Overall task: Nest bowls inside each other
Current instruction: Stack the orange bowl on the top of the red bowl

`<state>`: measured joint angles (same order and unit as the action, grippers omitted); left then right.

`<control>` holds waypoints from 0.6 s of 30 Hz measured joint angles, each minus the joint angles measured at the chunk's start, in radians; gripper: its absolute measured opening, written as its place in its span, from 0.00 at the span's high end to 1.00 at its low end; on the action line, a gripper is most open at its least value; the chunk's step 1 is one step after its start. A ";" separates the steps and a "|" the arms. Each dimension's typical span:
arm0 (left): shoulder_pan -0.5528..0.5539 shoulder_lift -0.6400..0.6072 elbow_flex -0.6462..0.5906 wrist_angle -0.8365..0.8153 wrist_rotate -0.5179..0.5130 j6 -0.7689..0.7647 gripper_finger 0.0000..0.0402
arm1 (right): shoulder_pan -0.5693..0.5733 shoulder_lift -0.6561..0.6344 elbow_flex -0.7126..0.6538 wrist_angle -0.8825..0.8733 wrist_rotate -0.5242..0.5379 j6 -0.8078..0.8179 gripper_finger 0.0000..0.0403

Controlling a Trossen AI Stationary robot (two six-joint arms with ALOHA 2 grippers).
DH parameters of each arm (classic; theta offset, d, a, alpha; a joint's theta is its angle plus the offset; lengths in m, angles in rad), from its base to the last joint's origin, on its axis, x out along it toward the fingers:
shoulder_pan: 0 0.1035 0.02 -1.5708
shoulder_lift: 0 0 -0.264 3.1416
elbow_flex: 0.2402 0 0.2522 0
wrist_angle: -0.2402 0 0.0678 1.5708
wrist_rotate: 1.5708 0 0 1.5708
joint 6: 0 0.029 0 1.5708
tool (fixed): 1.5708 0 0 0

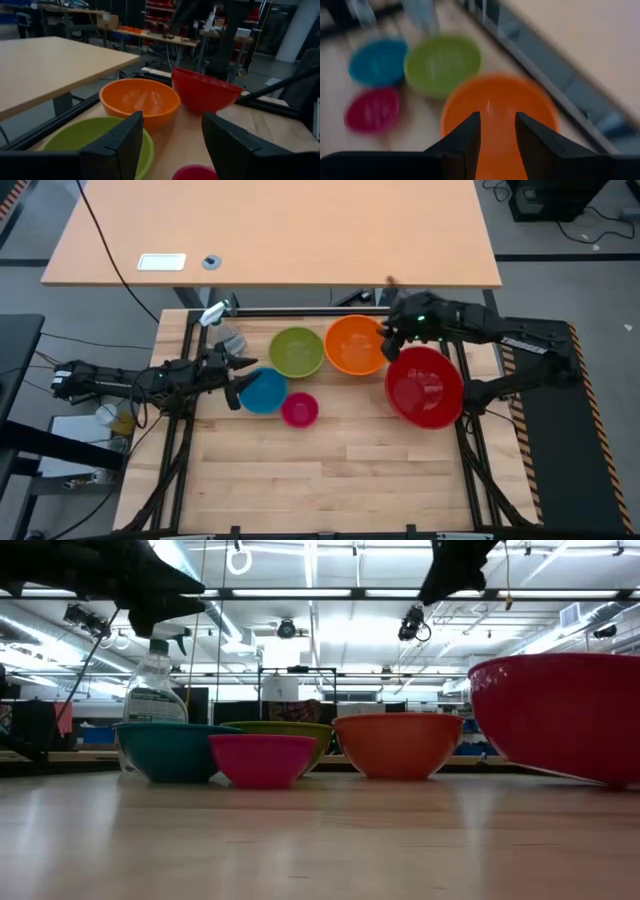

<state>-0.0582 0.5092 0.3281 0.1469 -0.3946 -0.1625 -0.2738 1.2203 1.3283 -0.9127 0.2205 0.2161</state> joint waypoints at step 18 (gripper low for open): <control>0.000 0.010 0.001 0.021 0.000 0.020 0.48 | 0.324 0.383 0.111 -0.654 -0.045 0.281 0.68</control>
<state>-0.0582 0.5190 0.3290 0.1683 -0.3950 -0.1425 0.0506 1.6028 1.4395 -1.5672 0.1758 0.4967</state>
